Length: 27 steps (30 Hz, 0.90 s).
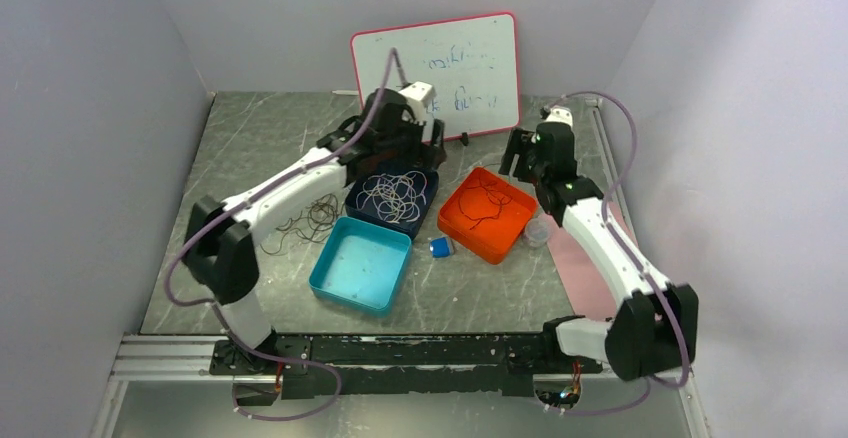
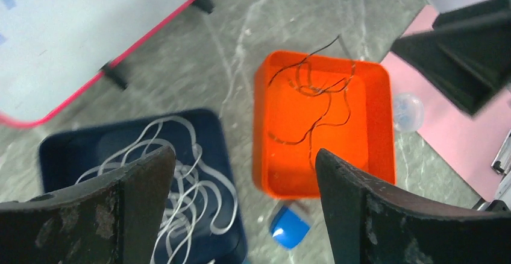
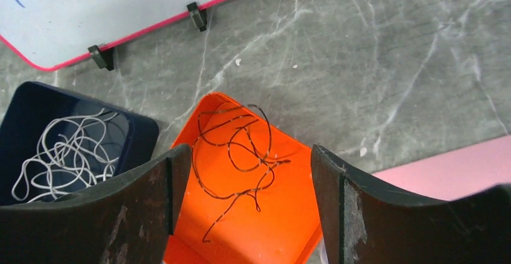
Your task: Untangle the cables
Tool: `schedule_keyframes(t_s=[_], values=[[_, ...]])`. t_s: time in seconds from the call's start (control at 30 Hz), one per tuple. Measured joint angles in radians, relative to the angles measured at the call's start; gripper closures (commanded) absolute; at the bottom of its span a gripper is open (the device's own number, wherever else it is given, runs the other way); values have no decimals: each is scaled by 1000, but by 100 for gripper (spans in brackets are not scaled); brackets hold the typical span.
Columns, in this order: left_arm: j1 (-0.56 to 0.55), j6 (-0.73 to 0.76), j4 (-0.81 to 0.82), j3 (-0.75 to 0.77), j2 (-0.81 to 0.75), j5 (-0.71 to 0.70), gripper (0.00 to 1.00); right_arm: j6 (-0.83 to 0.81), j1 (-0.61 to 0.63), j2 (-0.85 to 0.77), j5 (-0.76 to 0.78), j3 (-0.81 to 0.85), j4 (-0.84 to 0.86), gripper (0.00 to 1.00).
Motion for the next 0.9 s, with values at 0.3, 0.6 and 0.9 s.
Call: schedule_keyframes(t_s=[0.3, 0.6, 0.9], values=[[105, -69, 36, -303, -302, -74, 9, 7, -70, 344, -182, 216, -6, 31], [167, -94, 31, -476, -461, -106, 9, -15, -71, 495, -274, 275, -40, 62], [203, -107, 40, -516, -479, -95, 11, -45, -52, 465, -327, 198, -50, 86]])
